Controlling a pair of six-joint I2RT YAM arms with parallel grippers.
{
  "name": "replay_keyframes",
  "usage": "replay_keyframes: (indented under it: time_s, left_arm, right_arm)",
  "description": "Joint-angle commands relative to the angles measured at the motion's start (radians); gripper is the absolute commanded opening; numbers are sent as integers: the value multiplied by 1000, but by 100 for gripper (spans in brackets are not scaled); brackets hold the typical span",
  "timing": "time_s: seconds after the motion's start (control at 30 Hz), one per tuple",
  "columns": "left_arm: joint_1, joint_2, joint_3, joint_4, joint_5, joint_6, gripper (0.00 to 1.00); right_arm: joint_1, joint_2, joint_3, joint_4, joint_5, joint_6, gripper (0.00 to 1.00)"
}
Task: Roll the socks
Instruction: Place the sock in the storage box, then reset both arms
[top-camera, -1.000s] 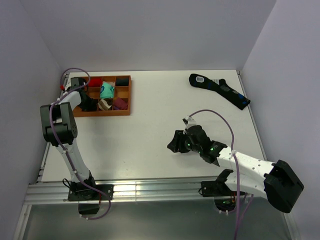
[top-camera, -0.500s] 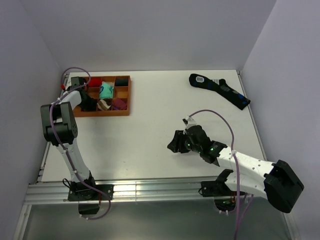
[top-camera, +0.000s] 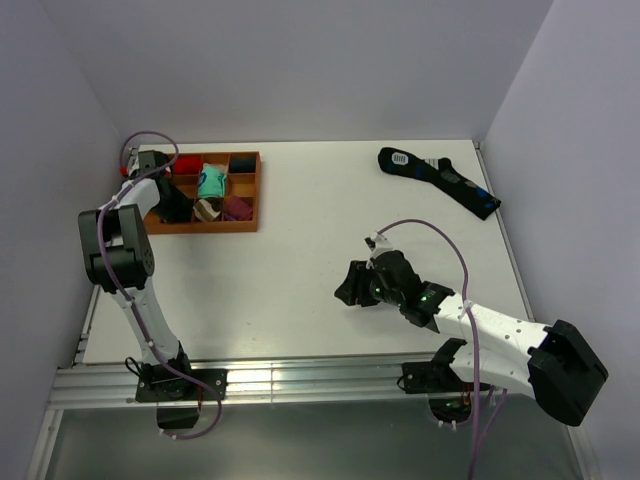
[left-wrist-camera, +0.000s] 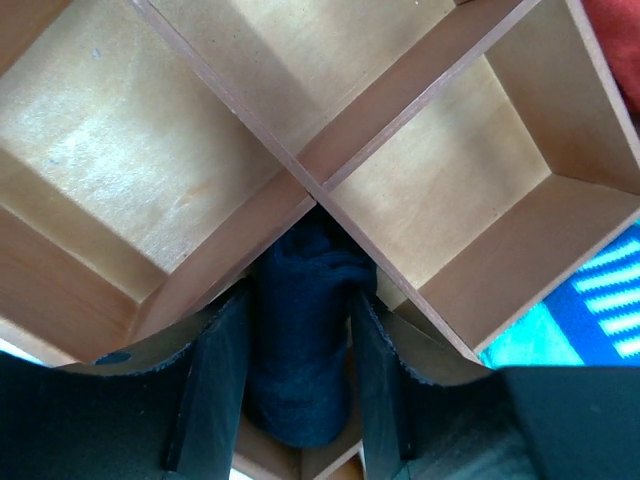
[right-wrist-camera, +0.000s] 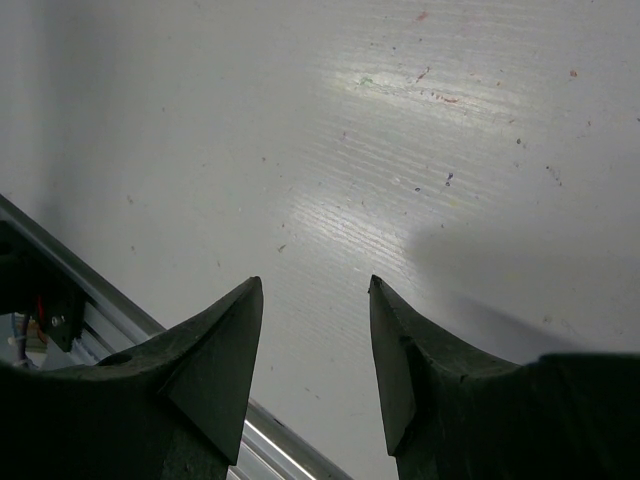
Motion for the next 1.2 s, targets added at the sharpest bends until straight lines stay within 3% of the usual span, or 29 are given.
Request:
replay_keyframes:
  time_s: [0.0,0.33,0.57,0.73,0.93,1.17]
  left_arm:
    - [17,-86,41,-24,22,28,49]
    - [11,-166,87,-75,-6,25,56]
    - [-47,-388,-11,-29,23,51,56]
    - [-219,-587,-178,4,8,88,56]
    - [-395,-903,-428,76,93,130,56]
    - [-593,-1150,-626,88,102,141,55]
  right_arm:
    - [-7,-16,-8,42,0,-23,54]
    - [-7,-11,-5,47,6,-26,54]
    - [-7,-32,1,45,36,-28,58]
    - [-9,-83,33,7,92,-31,63]
    - [-14,-156,58,-61,135,-37,64]
    - [-17,-235,52,-105,176,-20,66]
